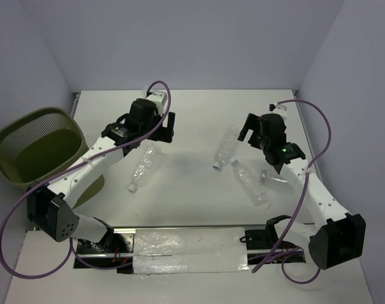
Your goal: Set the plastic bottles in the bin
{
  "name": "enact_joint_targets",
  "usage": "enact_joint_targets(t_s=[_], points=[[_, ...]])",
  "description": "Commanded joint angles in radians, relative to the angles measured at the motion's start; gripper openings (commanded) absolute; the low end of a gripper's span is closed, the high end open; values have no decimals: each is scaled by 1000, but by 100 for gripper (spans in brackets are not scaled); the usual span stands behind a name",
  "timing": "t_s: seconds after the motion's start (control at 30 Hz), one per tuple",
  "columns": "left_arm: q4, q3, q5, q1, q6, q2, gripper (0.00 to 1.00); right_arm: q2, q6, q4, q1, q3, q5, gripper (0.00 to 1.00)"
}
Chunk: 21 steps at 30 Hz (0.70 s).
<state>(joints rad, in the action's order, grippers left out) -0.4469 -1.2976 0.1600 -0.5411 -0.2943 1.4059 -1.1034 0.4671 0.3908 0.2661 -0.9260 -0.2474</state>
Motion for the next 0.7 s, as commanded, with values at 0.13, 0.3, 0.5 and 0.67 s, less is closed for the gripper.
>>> enact_joint_targets(t_s=[0.13,0.3,0.5,0.67], points=[[-122,-109,75,-8,-9,79,99,5,30,-7,7,-22,-21,100],[-157,-74,93,-13,-17,90,99,-30,22,36,9,-50,-26,100],[-197,-12,142,-13,-66,108,99,-12,2,56,7,-44,-18,100],[-210,24,136,-13,-94,133,100,2,15,25,7,-24,10,100]])
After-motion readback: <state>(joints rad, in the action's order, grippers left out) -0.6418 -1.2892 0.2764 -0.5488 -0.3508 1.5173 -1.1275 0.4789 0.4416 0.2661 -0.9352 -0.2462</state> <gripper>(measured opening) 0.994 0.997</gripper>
